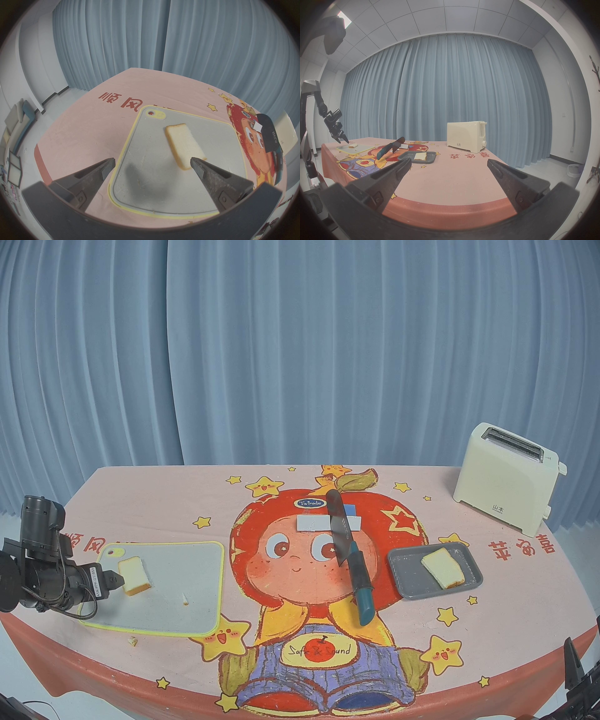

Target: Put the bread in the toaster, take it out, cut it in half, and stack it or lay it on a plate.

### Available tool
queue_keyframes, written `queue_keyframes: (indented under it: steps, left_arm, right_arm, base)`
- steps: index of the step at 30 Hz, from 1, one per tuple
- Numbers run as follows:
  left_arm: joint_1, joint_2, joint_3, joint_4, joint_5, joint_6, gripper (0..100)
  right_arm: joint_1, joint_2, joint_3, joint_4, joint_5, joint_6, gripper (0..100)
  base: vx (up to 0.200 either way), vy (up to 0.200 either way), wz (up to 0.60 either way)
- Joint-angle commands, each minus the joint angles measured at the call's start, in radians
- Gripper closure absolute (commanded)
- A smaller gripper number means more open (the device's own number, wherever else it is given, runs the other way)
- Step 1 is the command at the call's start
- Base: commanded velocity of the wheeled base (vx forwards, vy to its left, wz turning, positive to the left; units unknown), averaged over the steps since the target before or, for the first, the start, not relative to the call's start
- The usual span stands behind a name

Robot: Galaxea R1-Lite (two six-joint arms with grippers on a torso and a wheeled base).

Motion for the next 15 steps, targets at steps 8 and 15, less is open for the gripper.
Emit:
queue_keyframes:
  steps: [8,15]
  left_arm:
    - [0.027,0.068,-0.04,-0.002,0.015,-0.002,0]
    - [0.027,0.097,-0.069,-0.002,0.017,-0.002,0]
  right_arm:
    - [0.0,-0.016,0.018,0.0,0.001,0.0,0]
    - [0.0,-0.016,0.018,0.0,0.001,0.0,0]
  base:
    - [0.0,0.0,0.0]
    - [0.0,0.0,0.0]
